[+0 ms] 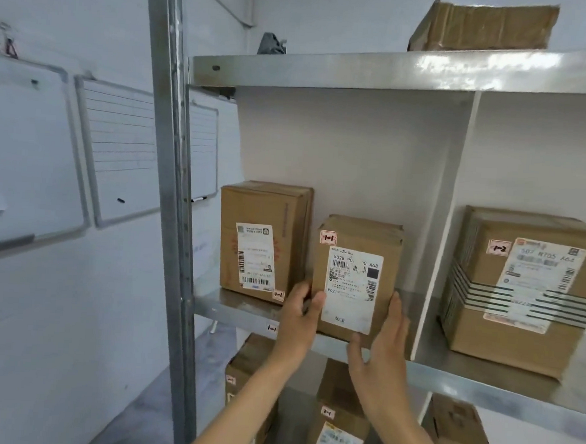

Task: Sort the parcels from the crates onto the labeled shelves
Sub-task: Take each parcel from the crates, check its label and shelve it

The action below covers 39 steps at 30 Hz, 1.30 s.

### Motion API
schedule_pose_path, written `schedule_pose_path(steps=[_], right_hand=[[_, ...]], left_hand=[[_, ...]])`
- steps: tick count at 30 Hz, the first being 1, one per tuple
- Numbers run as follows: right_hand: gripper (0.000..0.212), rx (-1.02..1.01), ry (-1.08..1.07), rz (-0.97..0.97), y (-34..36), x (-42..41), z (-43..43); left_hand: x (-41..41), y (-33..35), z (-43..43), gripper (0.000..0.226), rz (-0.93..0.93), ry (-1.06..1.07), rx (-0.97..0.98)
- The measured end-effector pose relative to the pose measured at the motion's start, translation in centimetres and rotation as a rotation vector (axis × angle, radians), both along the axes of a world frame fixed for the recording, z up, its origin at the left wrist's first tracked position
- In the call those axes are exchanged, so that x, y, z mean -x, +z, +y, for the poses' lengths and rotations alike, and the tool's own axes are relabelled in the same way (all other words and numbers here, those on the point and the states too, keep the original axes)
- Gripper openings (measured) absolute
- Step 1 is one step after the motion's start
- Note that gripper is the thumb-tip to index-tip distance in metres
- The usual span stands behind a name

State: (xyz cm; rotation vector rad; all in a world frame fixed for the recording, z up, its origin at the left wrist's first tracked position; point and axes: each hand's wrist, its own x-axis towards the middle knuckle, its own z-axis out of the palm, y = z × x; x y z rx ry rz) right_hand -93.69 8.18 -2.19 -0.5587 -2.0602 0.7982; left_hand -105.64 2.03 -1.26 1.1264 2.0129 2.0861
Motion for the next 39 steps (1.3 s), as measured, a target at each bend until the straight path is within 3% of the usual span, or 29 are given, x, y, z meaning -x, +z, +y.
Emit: schedule_pose_path(steps=[10,21,30,33,39], right_hand=[[0.095,-0.075,-0.115,-0.171,0.8,2.4,2.1],[0.096,-0.086,-0.184,-0.296,1.9,3.4,3.6],[0.099,0.077,-0.036,-0.273,2.0,2.2,2.1],[0.098,0.065,-0.057,-0.279,2.1,2.1,1.2],[0.094,-0.13,-0.037,-0.16,3.0,1.5,0.2]], left_hand=[[3.2,0.2,3.0,0.011,0.107,-0.004,0.064],[3.7,0.4,4.0,0.031,0.141,-0.022,0.096],[2.6,0.8,3.5,0.031,0.096,0.002,0.135],[1.9,0.9,3.0,0.03,0.087,-0.004,0.117],[1.2,0.7,2.2,0.052,0.066,0.07,0.145]])
